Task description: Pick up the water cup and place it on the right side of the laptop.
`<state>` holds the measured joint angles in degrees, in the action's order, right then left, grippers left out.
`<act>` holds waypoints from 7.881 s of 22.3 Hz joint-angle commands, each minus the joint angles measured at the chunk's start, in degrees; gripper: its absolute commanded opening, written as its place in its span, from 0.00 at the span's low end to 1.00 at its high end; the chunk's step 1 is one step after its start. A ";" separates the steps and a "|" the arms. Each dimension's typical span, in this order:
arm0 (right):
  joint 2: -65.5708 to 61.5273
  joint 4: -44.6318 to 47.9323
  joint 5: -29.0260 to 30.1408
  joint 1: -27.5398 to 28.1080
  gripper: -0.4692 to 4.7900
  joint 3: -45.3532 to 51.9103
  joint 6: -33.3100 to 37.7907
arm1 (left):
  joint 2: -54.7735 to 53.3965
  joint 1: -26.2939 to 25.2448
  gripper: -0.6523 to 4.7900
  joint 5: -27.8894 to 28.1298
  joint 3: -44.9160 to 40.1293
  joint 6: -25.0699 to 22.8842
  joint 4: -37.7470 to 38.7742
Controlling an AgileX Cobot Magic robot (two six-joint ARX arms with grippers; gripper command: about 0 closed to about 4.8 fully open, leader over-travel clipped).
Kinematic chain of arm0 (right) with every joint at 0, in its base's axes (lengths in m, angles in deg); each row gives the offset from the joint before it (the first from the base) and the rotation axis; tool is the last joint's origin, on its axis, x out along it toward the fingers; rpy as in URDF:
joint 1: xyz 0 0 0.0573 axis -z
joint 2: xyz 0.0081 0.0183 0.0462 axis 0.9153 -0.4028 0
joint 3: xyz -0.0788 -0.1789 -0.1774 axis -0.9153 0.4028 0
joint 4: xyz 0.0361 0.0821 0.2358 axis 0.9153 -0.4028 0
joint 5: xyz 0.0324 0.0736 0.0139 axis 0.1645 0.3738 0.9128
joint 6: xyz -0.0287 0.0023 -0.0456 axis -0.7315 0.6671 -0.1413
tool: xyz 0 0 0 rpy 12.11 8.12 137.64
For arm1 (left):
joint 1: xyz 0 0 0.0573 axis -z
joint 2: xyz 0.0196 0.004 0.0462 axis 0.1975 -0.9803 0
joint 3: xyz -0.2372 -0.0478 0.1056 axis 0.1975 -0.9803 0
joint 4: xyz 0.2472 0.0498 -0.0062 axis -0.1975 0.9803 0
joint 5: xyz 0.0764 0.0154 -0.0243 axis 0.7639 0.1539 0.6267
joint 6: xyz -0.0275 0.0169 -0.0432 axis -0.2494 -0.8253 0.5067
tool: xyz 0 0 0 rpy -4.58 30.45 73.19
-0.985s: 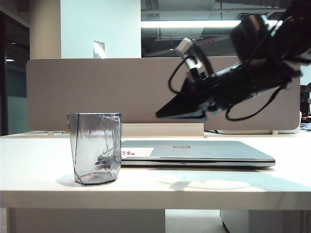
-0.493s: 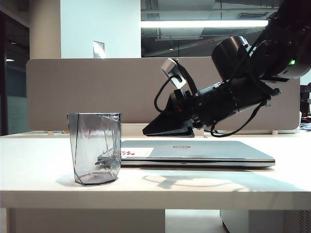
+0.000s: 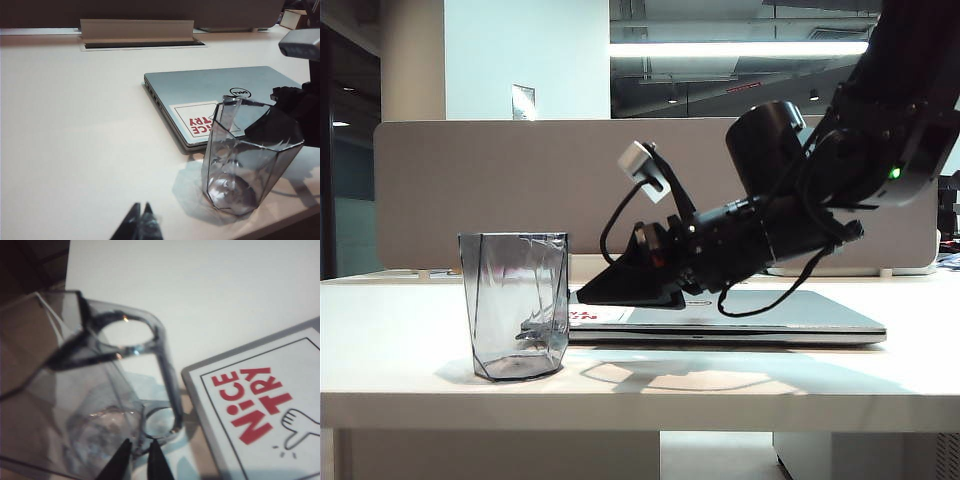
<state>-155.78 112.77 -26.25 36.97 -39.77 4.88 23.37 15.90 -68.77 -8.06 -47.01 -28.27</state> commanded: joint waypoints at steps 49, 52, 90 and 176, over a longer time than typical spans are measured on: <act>-7.13 10.67 -4.04 -3.56 0.15 -6.54 2.95 | -0.02 0.07 0.11 -0.24 0.22 -0.04 0.37; -7.13 10.67 -4.22 -3.56 0.12 -6.54 2.97 | -0.02 0.07 0.11 -0.24 0.22 -0.04 0.37; 37.07 -17.94 -14.03 24.59 0.09 8.04 0.87 | -0.02 0.07 0.11 -0.22 0.17 -0.04 0.50; 9.97 14.86 -24.39 41.20 0.21 17.38 -2.10 | -0.02 0.07 0.11 0.02 0.17 -0.04 0.87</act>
<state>-146.18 125.58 -50.35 78.19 -22.25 4.01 23.42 15.90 -68.53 -8.04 -47.01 -28.07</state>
